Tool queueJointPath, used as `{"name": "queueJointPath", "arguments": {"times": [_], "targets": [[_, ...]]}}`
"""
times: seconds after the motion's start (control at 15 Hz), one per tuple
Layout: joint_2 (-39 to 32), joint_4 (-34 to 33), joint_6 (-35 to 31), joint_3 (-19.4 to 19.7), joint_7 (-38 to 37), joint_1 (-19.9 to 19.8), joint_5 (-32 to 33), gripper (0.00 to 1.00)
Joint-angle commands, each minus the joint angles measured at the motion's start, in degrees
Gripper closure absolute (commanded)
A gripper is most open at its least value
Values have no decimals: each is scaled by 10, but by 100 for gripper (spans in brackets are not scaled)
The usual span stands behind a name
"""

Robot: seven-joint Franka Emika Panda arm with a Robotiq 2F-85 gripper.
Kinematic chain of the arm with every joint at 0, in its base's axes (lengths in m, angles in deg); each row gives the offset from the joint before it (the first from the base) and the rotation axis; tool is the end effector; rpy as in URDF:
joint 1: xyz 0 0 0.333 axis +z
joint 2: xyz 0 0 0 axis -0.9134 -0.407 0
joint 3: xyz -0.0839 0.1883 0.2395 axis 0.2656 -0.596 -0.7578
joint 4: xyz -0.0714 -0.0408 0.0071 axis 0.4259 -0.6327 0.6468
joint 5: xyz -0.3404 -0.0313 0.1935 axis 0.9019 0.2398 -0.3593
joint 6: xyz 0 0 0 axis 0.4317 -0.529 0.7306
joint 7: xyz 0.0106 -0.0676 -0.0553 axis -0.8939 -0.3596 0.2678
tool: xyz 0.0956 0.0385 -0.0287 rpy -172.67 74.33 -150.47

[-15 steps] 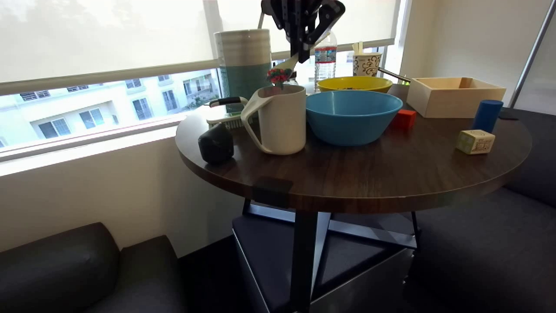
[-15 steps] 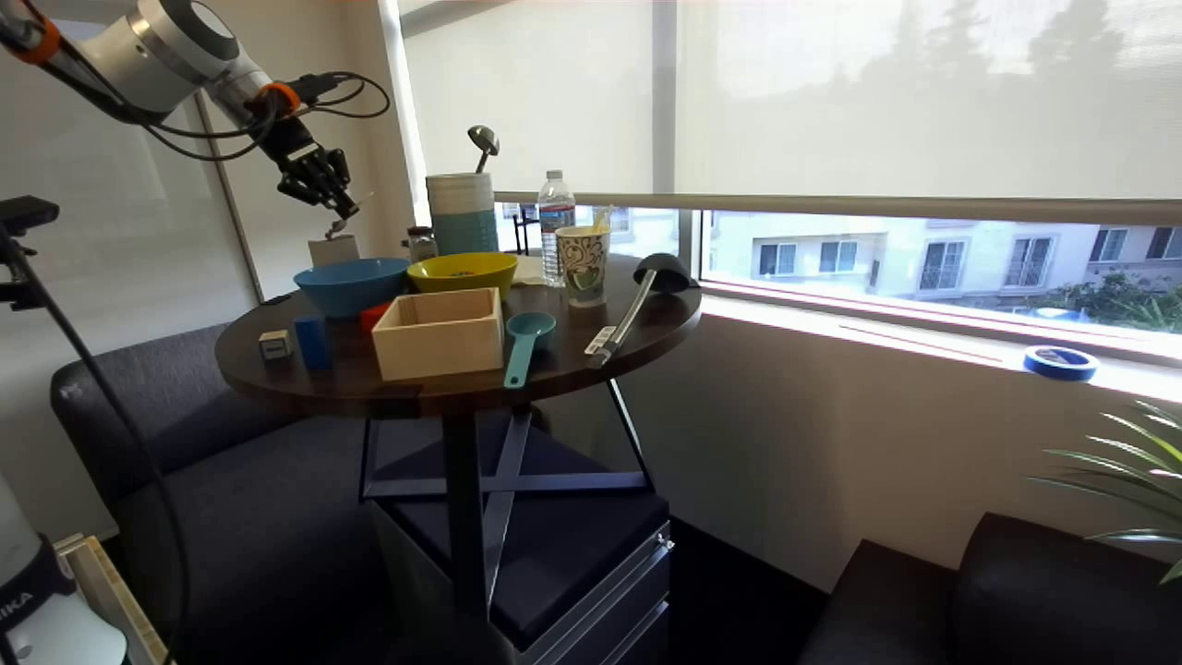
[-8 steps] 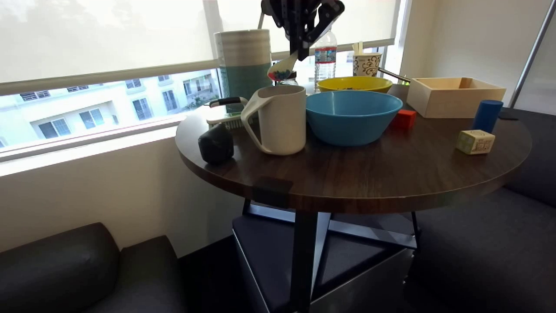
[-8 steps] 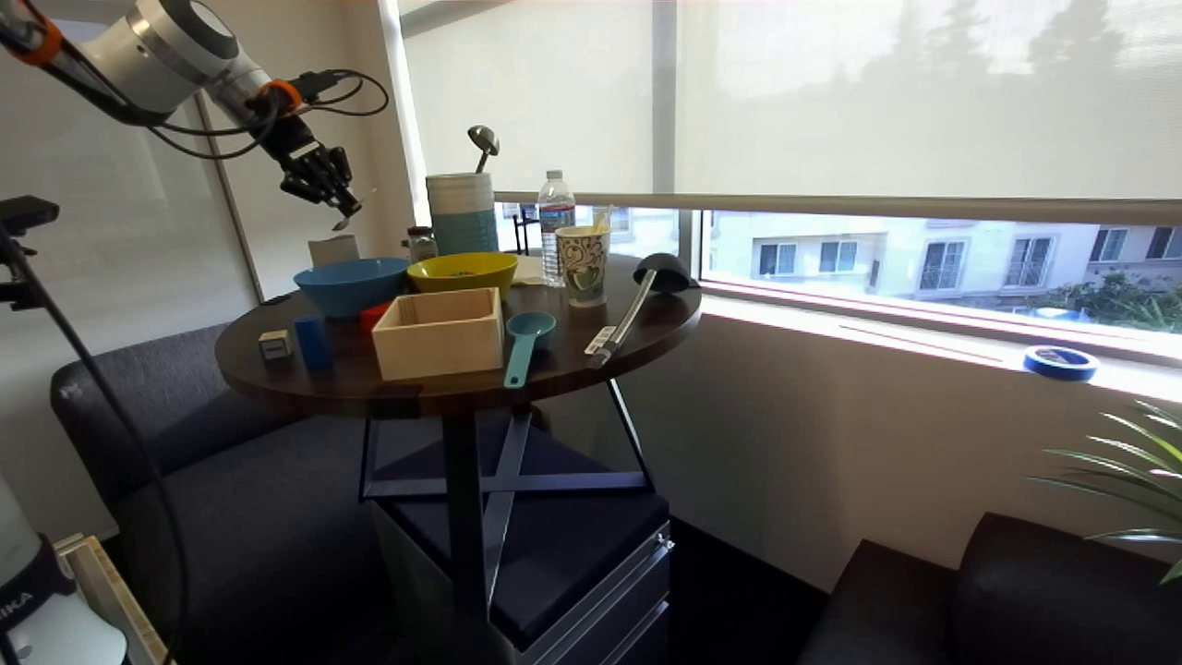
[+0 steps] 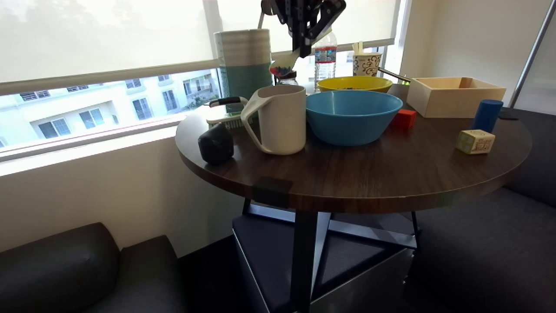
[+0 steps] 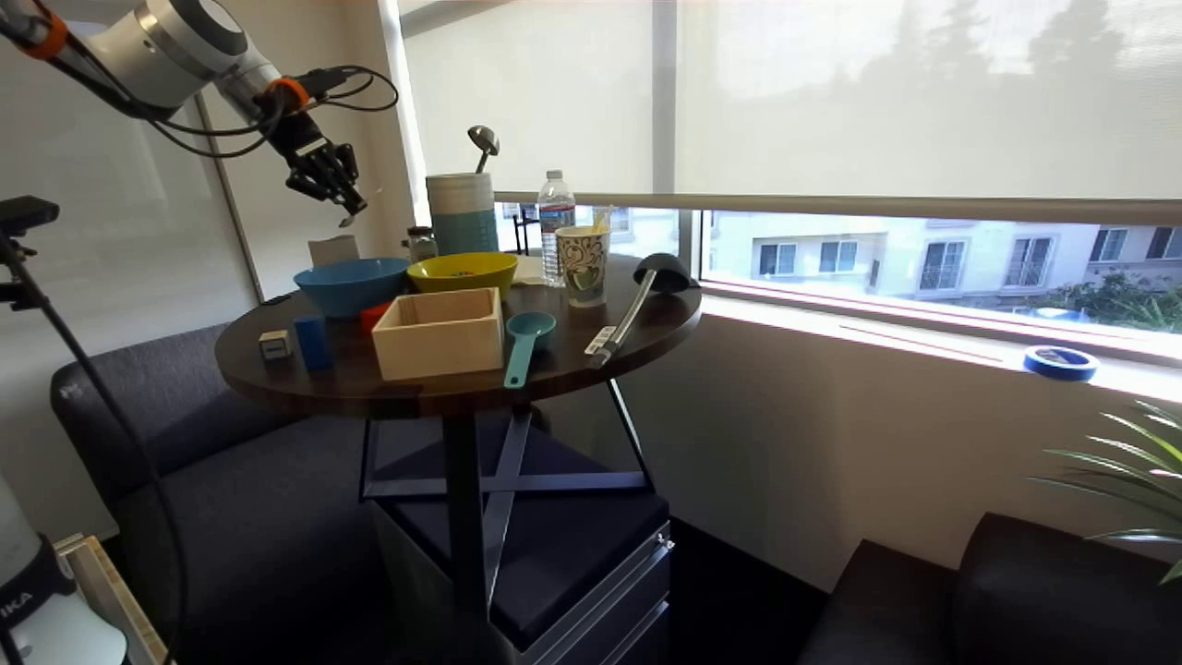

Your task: Pick up the white spoon and scoop some of the substance from the yellow bowl, pour some of the substance into the blue bowl then into the white mug then into the wooden square box, put the white spoon back onto the table

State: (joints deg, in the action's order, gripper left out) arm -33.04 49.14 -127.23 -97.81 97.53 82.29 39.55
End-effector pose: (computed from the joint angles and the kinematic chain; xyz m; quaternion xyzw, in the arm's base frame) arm 0.4675 0.2624 0.5182 0.6463 0.7113 0.0249 0.2751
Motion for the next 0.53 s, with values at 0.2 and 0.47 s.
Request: {"name": "queueJointPath", "arguments": {"times": [0.2, 0.47], "targets": [[44, 7, 14, 28, -28, -19, -60, 97], [98, 43, 20, 51, -85, -37, -76, 97]]}}
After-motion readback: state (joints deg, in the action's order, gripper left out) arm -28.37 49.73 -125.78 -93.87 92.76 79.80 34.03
